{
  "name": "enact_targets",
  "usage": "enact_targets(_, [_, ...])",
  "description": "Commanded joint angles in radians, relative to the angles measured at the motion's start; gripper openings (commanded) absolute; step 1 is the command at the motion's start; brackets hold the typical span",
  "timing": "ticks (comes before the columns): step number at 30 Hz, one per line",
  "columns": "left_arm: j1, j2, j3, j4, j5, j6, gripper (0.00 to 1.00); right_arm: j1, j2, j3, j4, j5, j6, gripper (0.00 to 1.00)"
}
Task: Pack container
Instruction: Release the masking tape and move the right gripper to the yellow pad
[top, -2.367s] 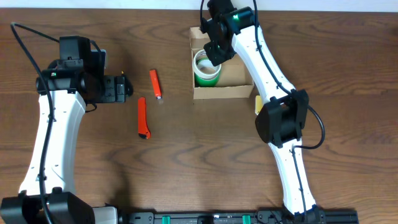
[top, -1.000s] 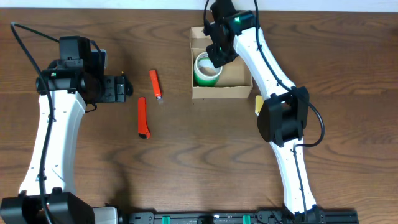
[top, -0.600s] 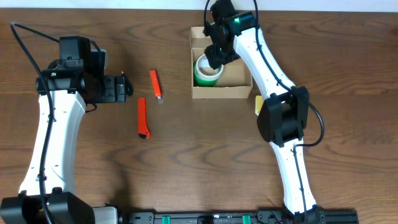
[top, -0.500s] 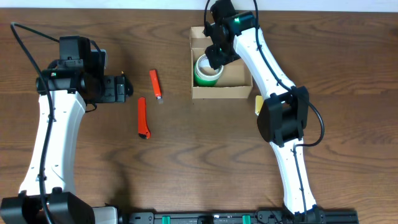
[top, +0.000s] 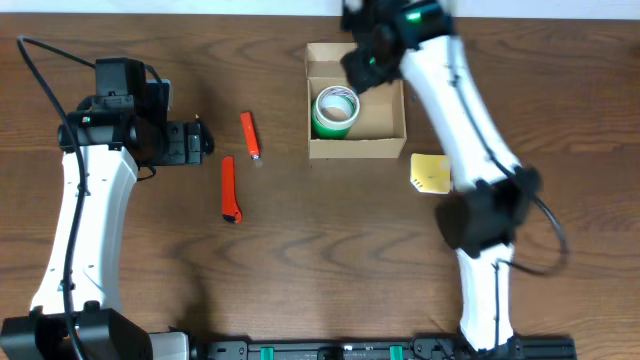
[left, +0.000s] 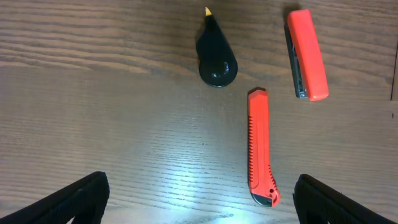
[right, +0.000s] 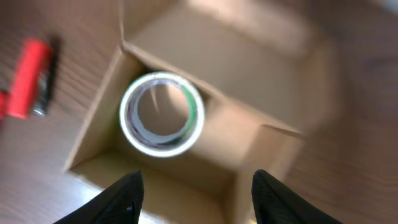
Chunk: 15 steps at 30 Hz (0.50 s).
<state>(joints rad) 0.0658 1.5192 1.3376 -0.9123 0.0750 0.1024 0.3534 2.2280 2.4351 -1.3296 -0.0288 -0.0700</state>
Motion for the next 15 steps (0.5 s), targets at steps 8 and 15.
enact_targets(8, [0.007,0.005,0.018,-0.003,-0.007,0.006,0.95,-0.275,-0.287,-0.124,0.019,0.027,0.077,0.58])
enact_targets(15, [0.007,0.005,0.018,-0.003,-0.007,0.006,0.95,-0.414,-0.403,-0.531,0.085,-0.022,0.152,0.62])
